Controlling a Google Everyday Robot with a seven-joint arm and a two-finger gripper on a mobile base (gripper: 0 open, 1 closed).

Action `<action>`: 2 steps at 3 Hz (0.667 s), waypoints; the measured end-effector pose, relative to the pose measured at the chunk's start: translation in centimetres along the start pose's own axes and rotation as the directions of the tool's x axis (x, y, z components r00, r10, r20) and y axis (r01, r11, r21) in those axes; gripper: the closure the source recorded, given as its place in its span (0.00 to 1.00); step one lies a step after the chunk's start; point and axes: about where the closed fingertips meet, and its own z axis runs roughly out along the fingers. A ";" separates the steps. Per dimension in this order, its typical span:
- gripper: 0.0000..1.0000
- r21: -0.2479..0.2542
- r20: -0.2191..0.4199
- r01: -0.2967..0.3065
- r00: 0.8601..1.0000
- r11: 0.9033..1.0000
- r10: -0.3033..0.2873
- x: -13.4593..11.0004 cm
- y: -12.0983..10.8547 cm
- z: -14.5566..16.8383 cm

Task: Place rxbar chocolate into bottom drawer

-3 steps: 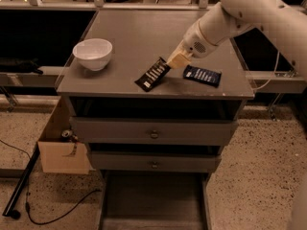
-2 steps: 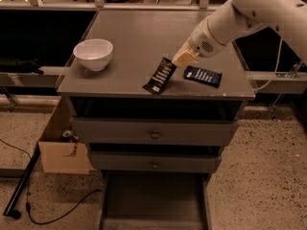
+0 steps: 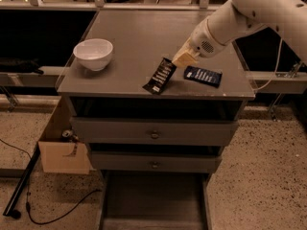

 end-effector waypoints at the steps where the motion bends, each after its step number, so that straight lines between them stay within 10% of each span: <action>1: 0.63 0.000 0.000 0.000 1.000 1.000 0.000 0.0 0.0 0.0; 2: 0.39 0.000 0.000 0.000 1.000 1.000 0.000 0.0 0.0 0.0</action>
Offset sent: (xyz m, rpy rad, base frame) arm 0.0000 0.0000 0.0000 0.0000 0.0000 0.0000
